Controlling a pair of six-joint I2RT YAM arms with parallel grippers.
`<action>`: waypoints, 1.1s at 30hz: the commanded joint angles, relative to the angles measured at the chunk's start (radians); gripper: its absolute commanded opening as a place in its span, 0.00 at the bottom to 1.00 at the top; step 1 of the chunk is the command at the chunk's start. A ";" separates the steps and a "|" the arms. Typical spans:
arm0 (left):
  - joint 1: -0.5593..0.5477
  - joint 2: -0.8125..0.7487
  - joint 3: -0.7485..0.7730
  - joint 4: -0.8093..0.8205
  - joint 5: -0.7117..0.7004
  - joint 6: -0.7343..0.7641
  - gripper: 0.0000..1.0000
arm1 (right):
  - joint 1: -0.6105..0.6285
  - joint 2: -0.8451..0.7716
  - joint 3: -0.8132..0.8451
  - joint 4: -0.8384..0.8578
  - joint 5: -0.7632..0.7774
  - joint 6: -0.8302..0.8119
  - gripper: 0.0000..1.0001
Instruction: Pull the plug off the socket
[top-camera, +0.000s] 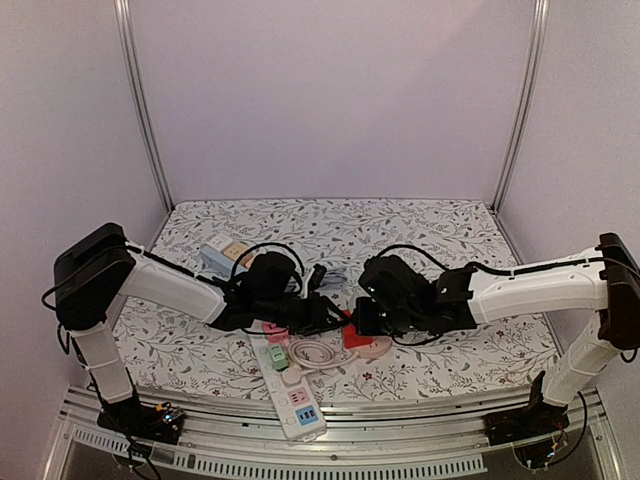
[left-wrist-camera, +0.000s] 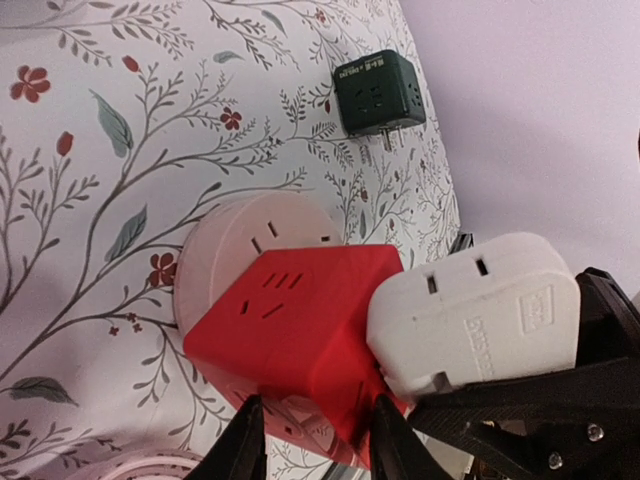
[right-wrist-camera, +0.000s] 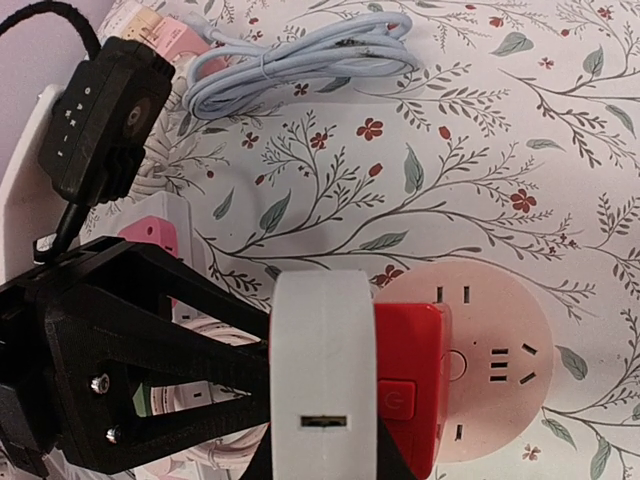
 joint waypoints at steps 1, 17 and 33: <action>-0.006 0.052 -0.004 -0.146 -0.050 0.036 0.35 | -0.007 0.013 0.040 0.005 -0.015 0.007 0.00; 0.013 0.083 -0.006 -0.138 -0.053 0.032 0.34 | 0.010 -0.074 -0.009 0.104 -0.037 -0.083 0.00; 0.042 0.105 0.013 -0.152 -0.046 0.044 0.33 | 0.098 -0.122 -0.080 0.216 0.019 -0.171 0.00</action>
